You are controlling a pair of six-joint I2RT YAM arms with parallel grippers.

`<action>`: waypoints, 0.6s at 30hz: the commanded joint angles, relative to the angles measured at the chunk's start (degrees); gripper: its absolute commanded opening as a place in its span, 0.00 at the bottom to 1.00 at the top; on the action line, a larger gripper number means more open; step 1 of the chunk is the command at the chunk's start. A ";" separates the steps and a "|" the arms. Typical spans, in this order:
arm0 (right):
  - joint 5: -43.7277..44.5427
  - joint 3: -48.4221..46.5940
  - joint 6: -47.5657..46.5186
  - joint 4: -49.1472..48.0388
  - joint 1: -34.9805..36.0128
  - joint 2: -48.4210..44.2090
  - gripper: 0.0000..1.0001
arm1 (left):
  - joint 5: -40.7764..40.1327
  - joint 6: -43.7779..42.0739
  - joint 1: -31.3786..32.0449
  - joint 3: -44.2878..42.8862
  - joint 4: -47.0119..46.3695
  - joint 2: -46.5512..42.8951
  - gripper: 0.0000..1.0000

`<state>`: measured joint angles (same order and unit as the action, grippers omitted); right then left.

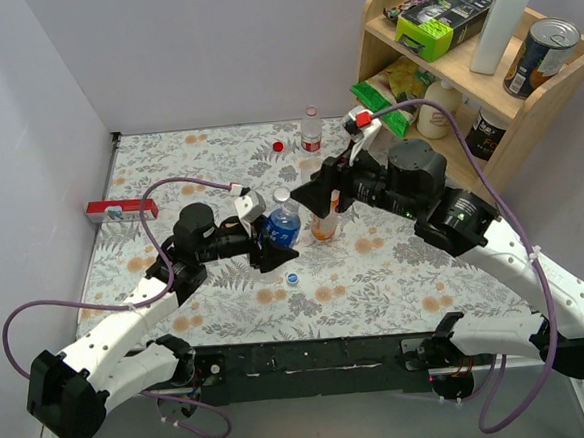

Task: Unscrew the bottle caps

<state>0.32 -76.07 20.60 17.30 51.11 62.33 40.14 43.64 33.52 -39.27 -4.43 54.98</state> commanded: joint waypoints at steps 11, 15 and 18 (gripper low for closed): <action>-13.94 -3.21 -1.97 5.91 -0.14 6.50 0.64 | 4.16 -2.15 3.04 -1.16 0.82 0.30 0.27; -15.25 -1.98 -1.79 5.03 -0.14 6.23 0.53 | 3.72 -2.07 3.04 -1.16 0.82 0.39 0.27; -16.84 -1.36 -1.70 4.32 -0.14 6.58 0.36 | 3.37 -1.98 3.13 -1.08 0.91 0.48 0.27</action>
<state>-13.28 -78.63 19.05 24.10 51.11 70.19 44.05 42.35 36.27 -39.27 -3.38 56.05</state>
